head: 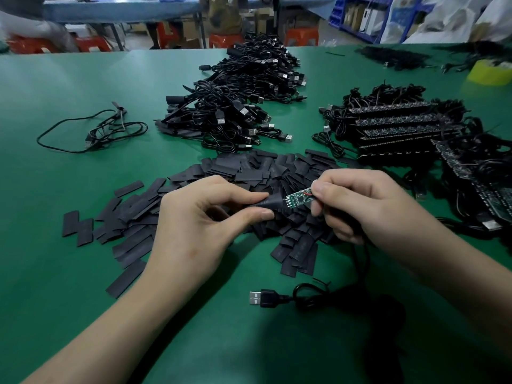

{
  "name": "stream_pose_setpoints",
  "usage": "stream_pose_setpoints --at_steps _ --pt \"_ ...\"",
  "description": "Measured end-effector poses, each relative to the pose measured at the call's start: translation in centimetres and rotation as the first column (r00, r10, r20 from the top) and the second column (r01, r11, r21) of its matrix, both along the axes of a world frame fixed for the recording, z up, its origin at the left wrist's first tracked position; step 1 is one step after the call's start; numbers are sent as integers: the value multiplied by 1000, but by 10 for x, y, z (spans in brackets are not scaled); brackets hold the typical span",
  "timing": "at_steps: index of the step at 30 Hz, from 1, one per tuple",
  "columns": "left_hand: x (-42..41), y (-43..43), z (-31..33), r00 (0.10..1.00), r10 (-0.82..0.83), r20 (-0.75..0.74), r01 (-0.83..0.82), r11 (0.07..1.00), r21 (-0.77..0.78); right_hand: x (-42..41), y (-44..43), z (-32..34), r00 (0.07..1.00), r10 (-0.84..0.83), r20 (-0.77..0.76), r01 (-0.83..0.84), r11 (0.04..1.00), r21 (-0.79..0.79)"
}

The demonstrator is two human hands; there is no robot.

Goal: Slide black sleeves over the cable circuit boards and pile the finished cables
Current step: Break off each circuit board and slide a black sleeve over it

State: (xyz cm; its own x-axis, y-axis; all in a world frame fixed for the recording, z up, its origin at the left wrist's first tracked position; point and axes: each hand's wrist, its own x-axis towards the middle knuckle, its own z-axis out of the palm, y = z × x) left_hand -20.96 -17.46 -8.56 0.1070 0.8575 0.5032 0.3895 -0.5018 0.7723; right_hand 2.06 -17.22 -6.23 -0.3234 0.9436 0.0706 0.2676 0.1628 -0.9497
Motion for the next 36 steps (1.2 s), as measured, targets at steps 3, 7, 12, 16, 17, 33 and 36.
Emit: stream_pose_setpoints --at_steps 3,7,12,16,17,33,36 --pt "1 0 -1 1000 -5 -10 5 1000 11 -2 -1 0 996 2 -85 -9 996 -87" --pt "2 -1 -2 999 -9 -37 10 999 39 -4 -2 -1 994 -24 -107 10 992 -128" --pt "2 -1 -2 1000 5 -22 -4 999 52 -5 -2 -1 988 -84 -132 64 986 -155" --pt "3 -2 -1 1000 -3 -30 5 999 49 -6 -2 -1 985 -92 -146 65 982 -178" --pt "4 -2 -1 999 -5 -35 7 999 49 -7 -2 -2 985 -89 -150 61 982 -179" --pt "6 -7 -3 964 86 -250 -43 984 173 -11 -4 -8 980 -156 -125 124 964 -236" --pt "7 -7 -2 969 109 -221 -79 987 140 -14 -7 -9 988 -127 -86 109 976 -189"
